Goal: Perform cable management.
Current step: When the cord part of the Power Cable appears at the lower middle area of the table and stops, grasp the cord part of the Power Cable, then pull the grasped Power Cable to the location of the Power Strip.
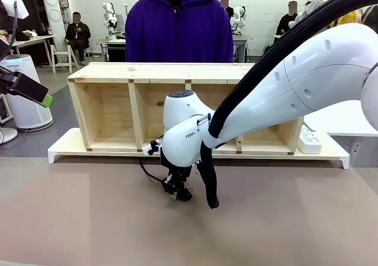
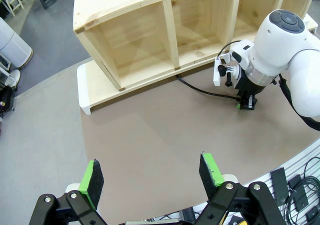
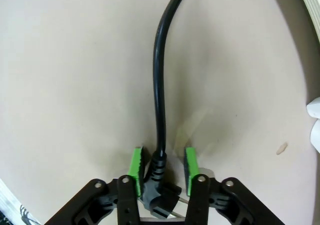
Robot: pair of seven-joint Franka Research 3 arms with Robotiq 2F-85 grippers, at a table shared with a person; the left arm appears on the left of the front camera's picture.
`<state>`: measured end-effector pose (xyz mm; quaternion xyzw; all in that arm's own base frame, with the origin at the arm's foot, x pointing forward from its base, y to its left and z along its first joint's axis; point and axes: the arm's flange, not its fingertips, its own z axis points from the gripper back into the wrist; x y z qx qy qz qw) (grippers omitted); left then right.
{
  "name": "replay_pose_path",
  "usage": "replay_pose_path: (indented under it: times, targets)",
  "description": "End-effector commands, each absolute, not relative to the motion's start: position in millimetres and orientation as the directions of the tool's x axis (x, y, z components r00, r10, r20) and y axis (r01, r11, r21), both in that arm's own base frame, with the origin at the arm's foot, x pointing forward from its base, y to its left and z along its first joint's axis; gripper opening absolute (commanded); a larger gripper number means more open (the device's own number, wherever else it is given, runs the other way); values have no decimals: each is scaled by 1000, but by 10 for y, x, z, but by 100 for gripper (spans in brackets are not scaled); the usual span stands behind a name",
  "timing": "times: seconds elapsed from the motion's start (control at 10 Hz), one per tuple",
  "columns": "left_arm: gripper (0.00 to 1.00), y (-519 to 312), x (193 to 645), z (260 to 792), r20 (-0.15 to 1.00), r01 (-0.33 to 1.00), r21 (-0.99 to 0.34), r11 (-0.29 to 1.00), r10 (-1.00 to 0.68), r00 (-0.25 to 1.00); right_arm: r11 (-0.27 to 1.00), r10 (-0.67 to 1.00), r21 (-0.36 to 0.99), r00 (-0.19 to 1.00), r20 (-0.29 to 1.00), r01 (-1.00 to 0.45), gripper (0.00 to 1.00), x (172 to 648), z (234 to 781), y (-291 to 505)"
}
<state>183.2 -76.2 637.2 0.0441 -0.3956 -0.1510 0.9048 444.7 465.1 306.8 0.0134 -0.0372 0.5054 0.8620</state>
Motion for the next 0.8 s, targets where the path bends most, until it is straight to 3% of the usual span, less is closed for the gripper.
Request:
replay_pose_path:
  times: [0.0,0.3,0.7]
  targets:
    - [100,-764,1836,6376,708,236,202,950,-308,635,485,872,-24,481,88,-874,24,4495,2976,4632]
    - [100,-764,1836,6376,708,236,202,950,-308,635,493,867,-10,490,86,-870,0,4494,2980,4620]
    - [100,-764,1836,6376,708,236,202,950,-308,635,493,868,-14,490,83,-870,0,4467,3080,4646]
